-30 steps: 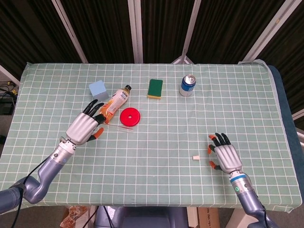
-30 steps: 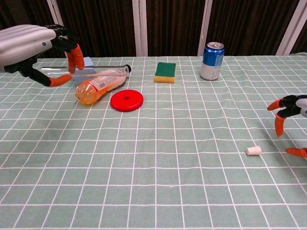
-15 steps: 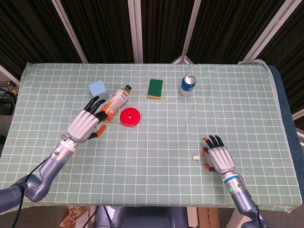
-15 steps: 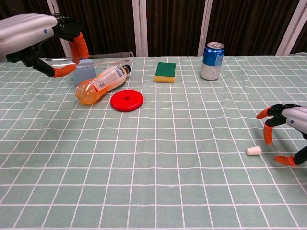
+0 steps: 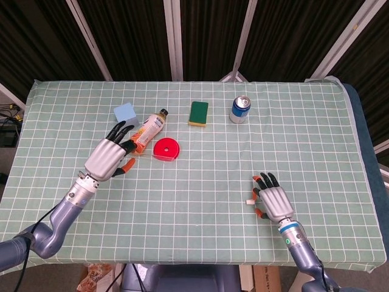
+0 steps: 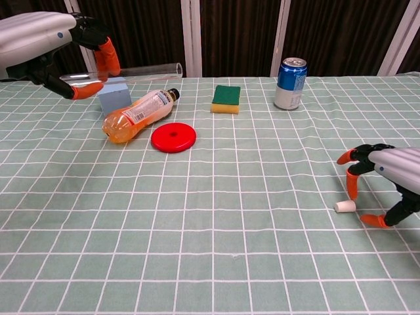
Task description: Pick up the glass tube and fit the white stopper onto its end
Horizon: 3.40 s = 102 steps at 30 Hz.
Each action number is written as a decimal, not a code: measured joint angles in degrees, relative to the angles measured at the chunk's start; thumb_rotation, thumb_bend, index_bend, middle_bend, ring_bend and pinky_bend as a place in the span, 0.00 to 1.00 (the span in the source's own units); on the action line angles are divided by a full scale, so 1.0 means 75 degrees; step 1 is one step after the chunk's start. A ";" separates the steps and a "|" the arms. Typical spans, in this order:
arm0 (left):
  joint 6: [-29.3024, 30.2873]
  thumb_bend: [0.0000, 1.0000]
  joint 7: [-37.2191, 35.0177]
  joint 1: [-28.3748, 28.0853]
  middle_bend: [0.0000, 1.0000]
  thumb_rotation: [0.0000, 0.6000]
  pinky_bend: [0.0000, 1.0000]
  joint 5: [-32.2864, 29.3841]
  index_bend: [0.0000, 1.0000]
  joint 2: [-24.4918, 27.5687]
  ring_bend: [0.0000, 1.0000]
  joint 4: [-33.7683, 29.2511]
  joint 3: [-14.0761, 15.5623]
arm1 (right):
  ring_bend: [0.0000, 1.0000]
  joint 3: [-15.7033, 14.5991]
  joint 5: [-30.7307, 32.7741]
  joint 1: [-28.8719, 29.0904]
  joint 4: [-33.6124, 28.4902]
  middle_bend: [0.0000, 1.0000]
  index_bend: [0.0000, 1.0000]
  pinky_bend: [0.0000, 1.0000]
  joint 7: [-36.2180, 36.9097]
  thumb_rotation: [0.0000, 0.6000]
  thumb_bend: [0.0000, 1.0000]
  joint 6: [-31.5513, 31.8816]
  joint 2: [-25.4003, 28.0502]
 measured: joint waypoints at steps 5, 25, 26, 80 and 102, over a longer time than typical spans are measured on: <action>0.0003 0.67 -0.0012 0.0010 0.52 1.00 0.00 -0.0046 0.49 0.0036 0.10 -0.0015 -0.0017 | 0.00 0.0007 0.0038 0.0045 0.0037 0.16 0.48 0.00 -0.0025 1.00 0.31 0.0007 -0.0060; 0.0060 0.67 -0.0079 0.0056 0.52 1.00 0.00 -0.0110 0.49 0.0041 0.10 0.0051 -0.0025 | 0.00 -0.0003 0.0223 0.0133 0.0146 0.16 0.48 0.00 -0.0104 1.00 0.31 0.0034 -0.0234; 0.0061 0.67 -0.0081 0.0058 0.52 1.00 0.00 -0.0113 0.49 0.0040 0.10 0.0053 -0.0023 | 0.00 -0.0003 0.0240 0.0138 0.0144 0.16 0.48 0.00 -0.0109 1.00 0.31 0.0031 -0.0246; -0.0160 0.67 0.0076 0.0033 0.52 1.00 0.00 -0.1636 0.49 -0.1540 0.10 -0.0002 -0.0650 | 0.00 0.1313 0.0170 0.0644 -0.0452 0.16 0.58 0.00 -0.0615 1.00 0.39 0.1150 0.0394; -0.0342 0.67 -0.0029 -0.0694 0.52 1.00 0.00 -0.2163 0.49 -0.3329 0.10 0.1285 -0.1361 | 0.00 0.1848 -0.0985 0.1820 0.0491 0.16 0.58 0.00 -0.1138 1.00 0.39 0.1565 0.0478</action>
